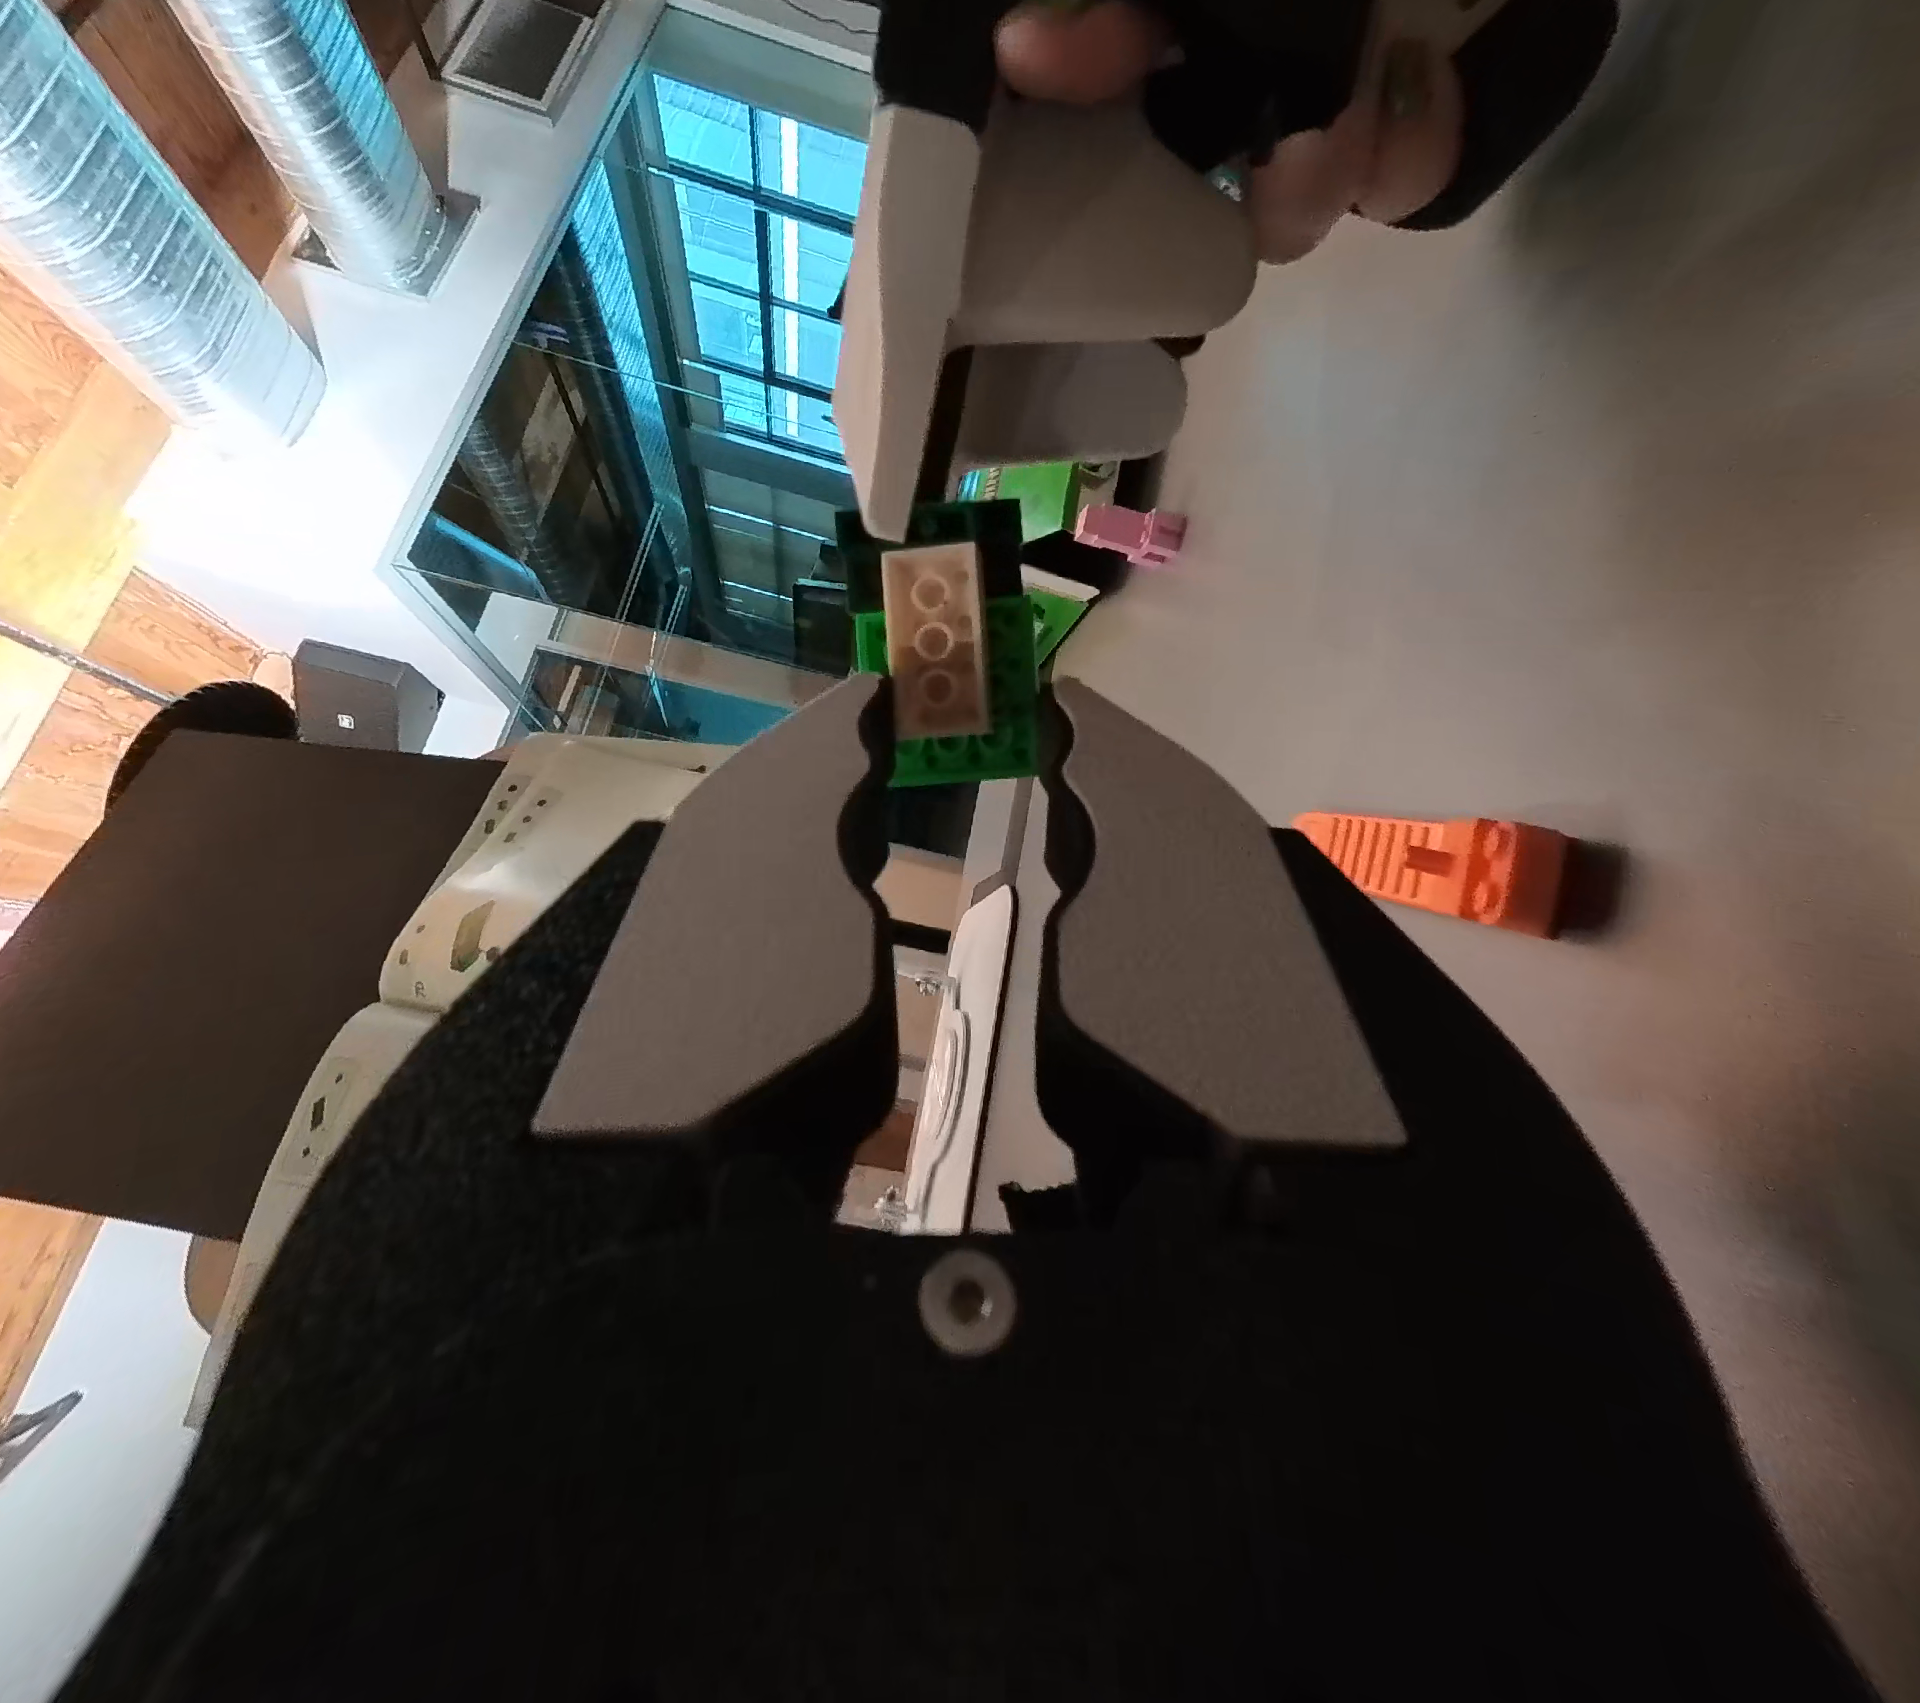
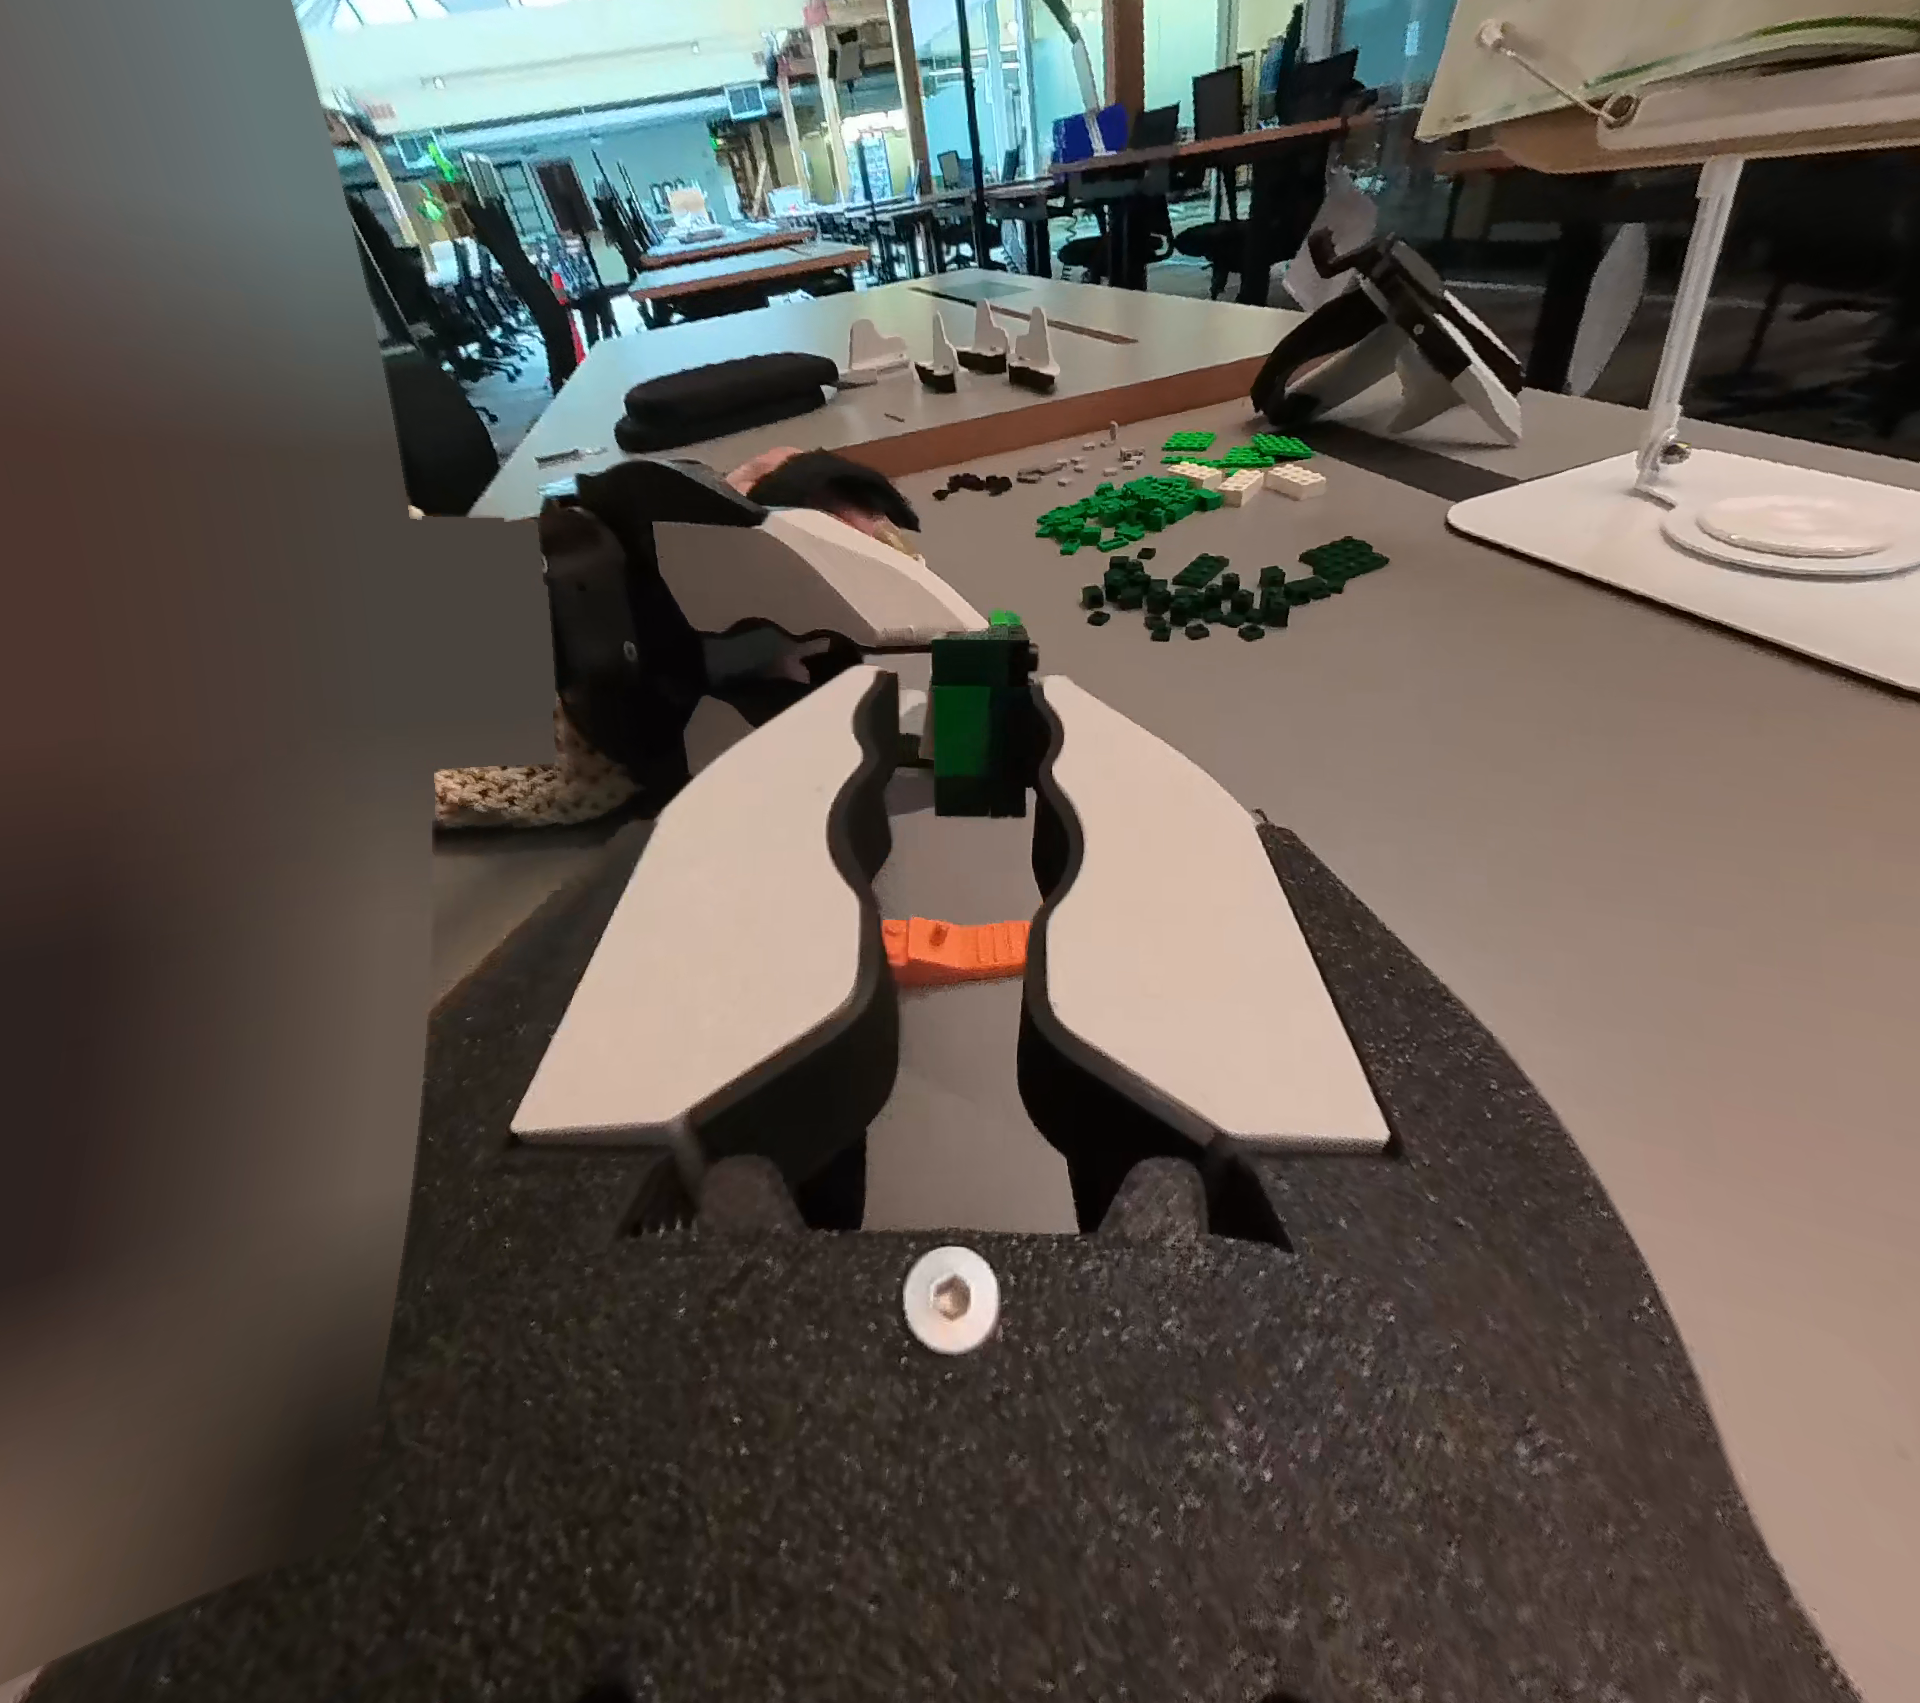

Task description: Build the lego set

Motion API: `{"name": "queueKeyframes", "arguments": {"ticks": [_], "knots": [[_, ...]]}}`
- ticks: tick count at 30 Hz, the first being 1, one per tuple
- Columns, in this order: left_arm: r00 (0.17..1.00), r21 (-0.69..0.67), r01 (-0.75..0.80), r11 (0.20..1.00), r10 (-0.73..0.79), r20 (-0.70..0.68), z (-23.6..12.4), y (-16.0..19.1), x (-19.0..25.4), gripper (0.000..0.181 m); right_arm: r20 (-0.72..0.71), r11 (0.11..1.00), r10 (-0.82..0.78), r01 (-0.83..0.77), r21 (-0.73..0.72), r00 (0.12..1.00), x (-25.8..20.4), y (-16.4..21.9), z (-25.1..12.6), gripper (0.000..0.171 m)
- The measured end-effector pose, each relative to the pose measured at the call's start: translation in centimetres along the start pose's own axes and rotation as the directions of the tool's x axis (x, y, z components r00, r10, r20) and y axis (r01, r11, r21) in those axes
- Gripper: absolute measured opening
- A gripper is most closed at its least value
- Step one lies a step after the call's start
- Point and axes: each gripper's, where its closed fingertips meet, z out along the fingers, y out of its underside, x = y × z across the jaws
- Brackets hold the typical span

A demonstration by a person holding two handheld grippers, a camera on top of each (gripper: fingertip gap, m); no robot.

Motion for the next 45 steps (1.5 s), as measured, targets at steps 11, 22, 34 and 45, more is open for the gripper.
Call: {"name": "queueKeyframes", "arguments": {"ticks": [11, 22, 34, 45], "knots": [[1.0, -0.029, -0.007, 1.0, 0.008, 0.024, 0.11, 0.2, -0.38, 0.025, -0.021, 0.999, 0.041, -0.041, 0.009, 0.999, 0.16, -0.15, 0.2, 0.026], [0.999, -0.025, 0.002, 1.0, -0.001, 0.034, 0.09, -0.06, -0.55, 0.025, -0.059, 0.998, -0.056, 0.056, -0.001, 0.997, 0.07, -0.22, 0.17, 0.026], [0.999, -0.038, -0.003, 0.999, 0.005, 0.045, 0.23, 0.08, -0.71, 0.025, -0.118, 0.997, -0.066, 0.069, 0.019, 0.991, 0.46, -0.33, 0.46, 0.021], [0.998, -0.046, -0.017, 0.999, 0.02, 0.063, 0.23, -0.06, -1.02, 0.025, -0.114, 0.998, -0.047, 0.051, 0.027, 0.992, 0.32, -0.59, 0.48, 0.02]]}}
